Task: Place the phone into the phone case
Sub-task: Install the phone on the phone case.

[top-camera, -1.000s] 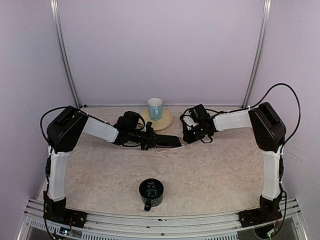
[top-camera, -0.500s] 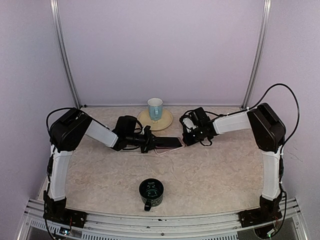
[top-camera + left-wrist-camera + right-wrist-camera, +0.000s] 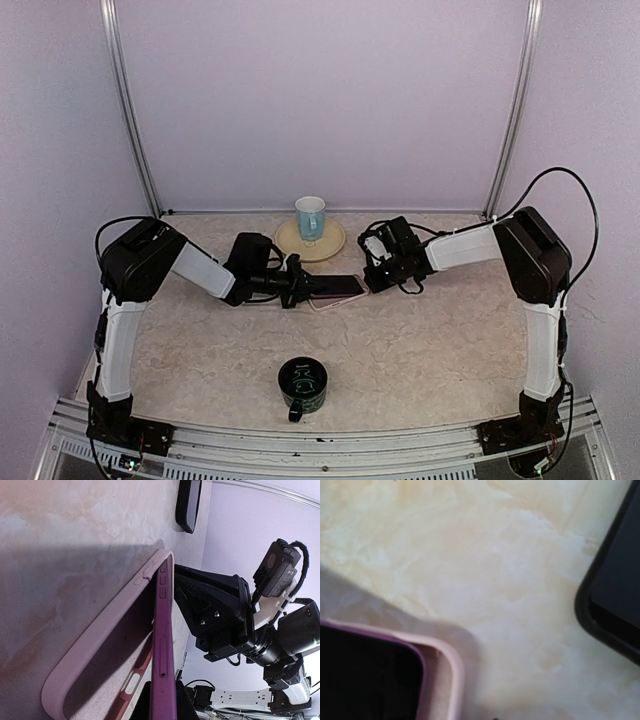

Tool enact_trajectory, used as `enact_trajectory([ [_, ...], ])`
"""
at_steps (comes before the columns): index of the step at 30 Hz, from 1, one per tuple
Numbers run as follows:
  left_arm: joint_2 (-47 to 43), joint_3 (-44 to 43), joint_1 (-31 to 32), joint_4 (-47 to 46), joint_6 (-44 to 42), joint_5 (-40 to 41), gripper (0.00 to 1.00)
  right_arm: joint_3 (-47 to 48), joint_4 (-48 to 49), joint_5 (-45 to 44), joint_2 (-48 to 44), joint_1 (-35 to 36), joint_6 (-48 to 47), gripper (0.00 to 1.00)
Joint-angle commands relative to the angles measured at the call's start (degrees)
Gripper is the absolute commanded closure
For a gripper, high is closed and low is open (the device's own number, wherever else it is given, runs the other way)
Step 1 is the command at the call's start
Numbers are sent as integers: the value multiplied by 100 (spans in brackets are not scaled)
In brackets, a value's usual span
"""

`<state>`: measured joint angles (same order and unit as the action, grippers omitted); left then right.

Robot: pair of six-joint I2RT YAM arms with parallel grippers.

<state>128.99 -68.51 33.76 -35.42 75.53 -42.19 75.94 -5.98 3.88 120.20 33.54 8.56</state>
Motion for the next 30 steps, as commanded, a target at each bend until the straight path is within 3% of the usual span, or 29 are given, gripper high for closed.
enact_trajectory([
  [1, 92, 125, -1, 23, 106, 184, 100, -230, -152, 593, -25, 333, 61, 90],
  [15, 102, 274, -1, -578, 414, 117, 100, -295, -106, 800, -75, 473, 181, 89],
  [30, 259, -158, 32, 500, -549, -40, 100, -177, -165, 1145, -44, 572, 40, 89],
])
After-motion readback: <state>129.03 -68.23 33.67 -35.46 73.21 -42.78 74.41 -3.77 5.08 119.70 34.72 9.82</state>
